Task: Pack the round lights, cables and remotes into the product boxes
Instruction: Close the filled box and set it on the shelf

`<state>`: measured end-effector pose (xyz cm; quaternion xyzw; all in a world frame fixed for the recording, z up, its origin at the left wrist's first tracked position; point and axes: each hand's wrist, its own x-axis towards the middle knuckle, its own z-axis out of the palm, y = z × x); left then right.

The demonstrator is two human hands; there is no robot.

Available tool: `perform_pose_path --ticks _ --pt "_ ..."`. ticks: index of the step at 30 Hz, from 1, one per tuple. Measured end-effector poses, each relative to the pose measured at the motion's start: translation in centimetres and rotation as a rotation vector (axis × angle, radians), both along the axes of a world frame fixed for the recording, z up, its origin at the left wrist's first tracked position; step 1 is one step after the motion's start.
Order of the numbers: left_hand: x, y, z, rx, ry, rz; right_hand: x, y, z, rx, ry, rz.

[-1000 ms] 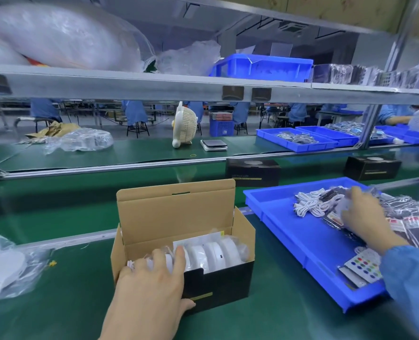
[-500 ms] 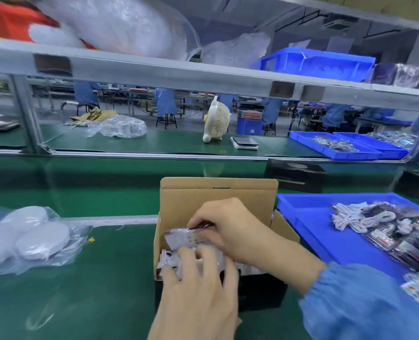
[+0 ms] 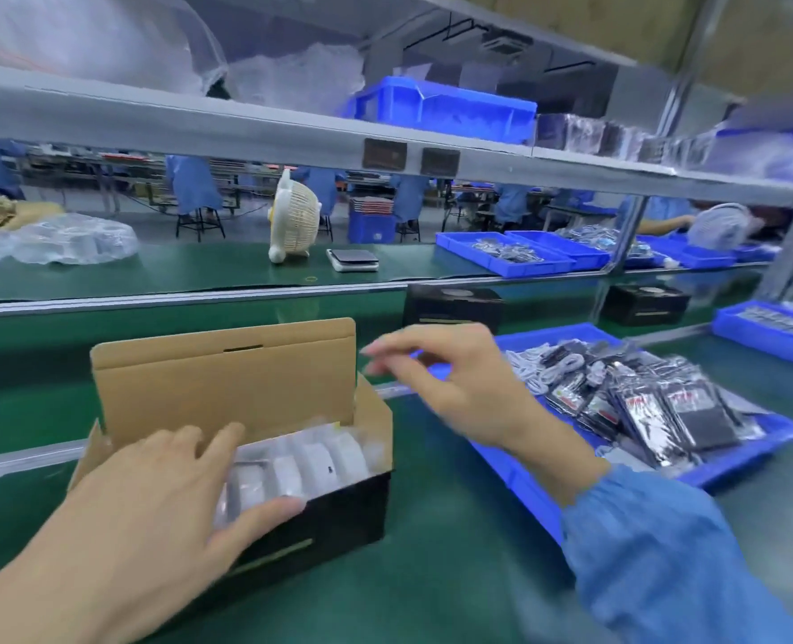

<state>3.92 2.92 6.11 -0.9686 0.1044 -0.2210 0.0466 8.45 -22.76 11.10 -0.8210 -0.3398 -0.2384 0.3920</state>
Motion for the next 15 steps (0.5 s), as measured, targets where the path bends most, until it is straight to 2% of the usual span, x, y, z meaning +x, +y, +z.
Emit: perform_pose_path --ticks 1,2,4,5,7,8,10,12,15 --pt "0.4 0.2 -0.7 0.041 0.046 -0.010 0.7 -3.4 0.2 0.013 -0.036 -0.191" --pt "0.6 0.2 -1.2 0.106 0.099 -0.002 1.5 -7.1 0.0 -0.121 0.028 -0.424" --pt "0.6 0.4 -1.5 0.227 0.217 0.025 2.8 -13.9 -1.6 -0.655 0.360 -0.881" --pt "0.7 0.8 -1.9 0.219 0.227 -0.006 2.8 -16.3 -2.9 -0.923 0.461 -1.023" --pt "1.2 1.2 -2.7 0.121 0.188 -0.070 2.7 -19.2 -5.8 -1.288 0.420 -1.131" --pt "1.4 1.2 -2.8 0.106 0.174 -0.066 2.7 -19.7 -6.8 -1.353 0.371 -1.147" --pt "1.3 1.2 -2.5 0.087 0.187 -0.069 3.4 -19.8 -7.4 -1.407 0.277 -1.176" --pt "1.1 1.2 -2.4 0.077 0.187 -0.088 3.8 -19.3 -7.3 -1.448 0.261 -1.212" --pt "0.7 1.6 -1.7 0.089 0.111 -0.102 4.4 -18.5 -7.6 -1.522 0.218 -1.188"
